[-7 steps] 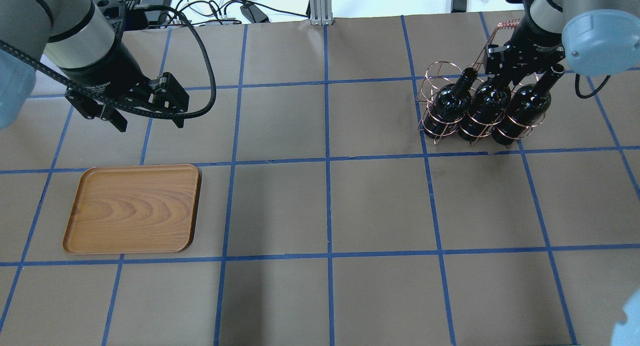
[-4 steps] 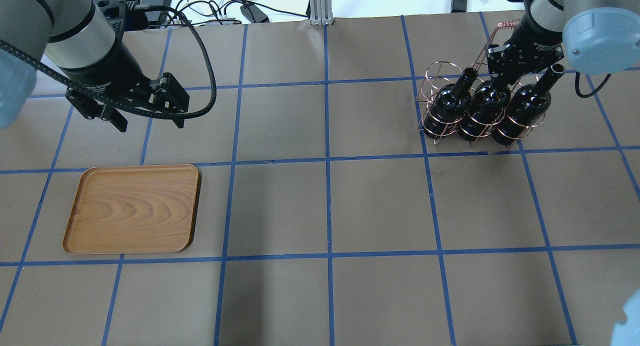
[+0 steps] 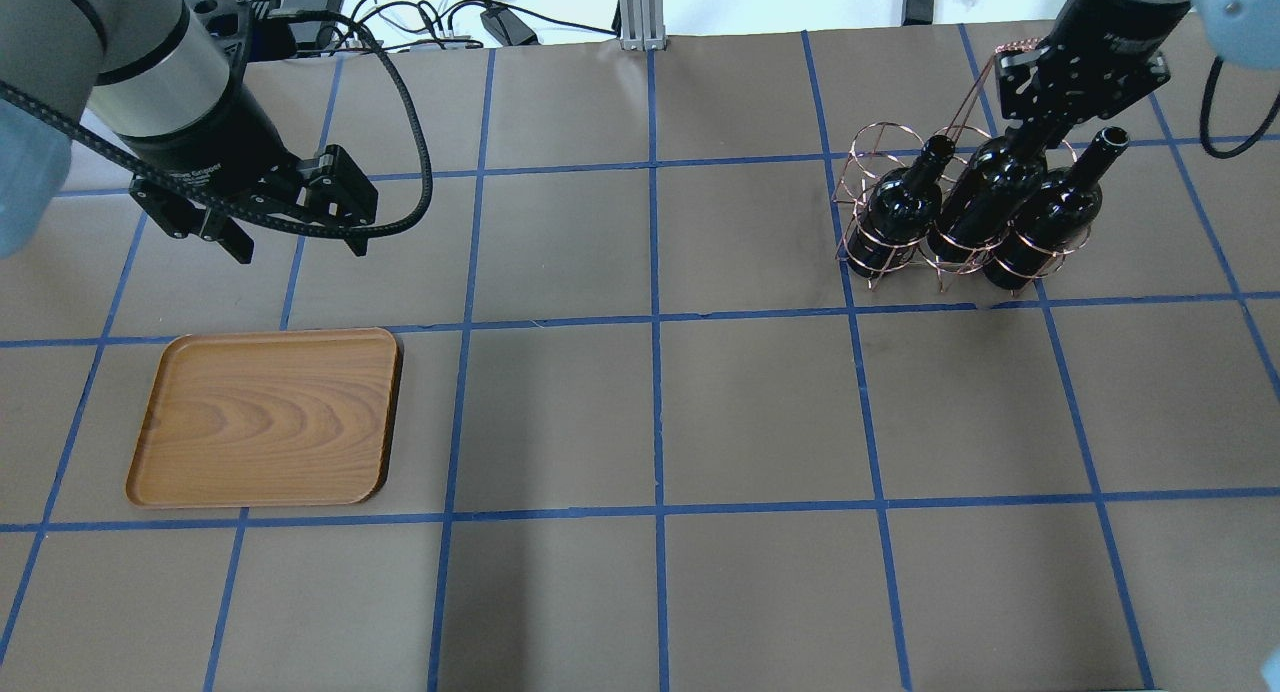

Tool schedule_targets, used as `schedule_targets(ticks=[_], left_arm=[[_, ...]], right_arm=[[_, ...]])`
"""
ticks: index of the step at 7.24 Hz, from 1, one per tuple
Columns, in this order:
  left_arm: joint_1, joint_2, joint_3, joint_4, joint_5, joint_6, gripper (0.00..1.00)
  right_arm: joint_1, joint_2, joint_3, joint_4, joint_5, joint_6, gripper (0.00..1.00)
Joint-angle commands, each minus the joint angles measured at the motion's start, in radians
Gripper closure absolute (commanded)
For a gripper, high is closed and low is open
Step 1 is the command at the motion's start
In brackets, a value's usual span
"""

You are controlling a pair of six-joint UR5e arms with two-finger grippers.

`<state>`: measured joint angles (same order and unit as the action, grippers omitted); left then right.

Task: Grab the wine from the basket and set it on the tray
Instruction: 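Lift the bottle out of the rack and carry it toward the tray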

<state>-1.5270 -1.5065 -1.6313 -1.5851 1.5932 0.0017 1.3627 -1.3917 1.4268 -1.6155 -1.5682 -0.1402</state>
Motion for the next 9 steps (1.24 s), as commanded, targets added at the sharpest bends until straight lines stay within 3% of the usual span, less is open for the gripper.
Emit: schedule_targets(ticks=[1,2,3,5,6,7,9], left_arm=[[0.002,0.000,0.001,0.001,-0.001,0.001,0.00],[0.004,0.000,0.001,0.001,0.001,0.001,0.00],[0.005,0.000,-0.001,0.001,0.001,0.001,0.00],[0.005,-0.001,0.001,0.004,0.001,0.001,0.00],[0.005,-0.001,0.001,0.002,0.002,0.003,0.00],[0.005,-0.001,0.001,0.005,0.007,0.003,0.00],[0.005,0.000,0.002,0.008,0.027,0.029,0.00]], right_arm=[[0.006,-0.097,-0.129,0.237,-0.039,0.007,1.00],[0.053,-0.163,-0.126,0.347,-0.059,0.051,1.00],[0.143,-0.196,-0.124,0.383,-0.064,0.176,1.00],[0.345,-0.161,-0.105,0.375,-0.044,0.427,1.00],[0.465,-0.127,-0.074,0.338,-0.001,0.508,1.00],[0.561,-0.068,-0.034,0.196,0.031,0.578,1.00],[0.628,0.041,-0.020,0.051,0.117,0.715,1.00]])
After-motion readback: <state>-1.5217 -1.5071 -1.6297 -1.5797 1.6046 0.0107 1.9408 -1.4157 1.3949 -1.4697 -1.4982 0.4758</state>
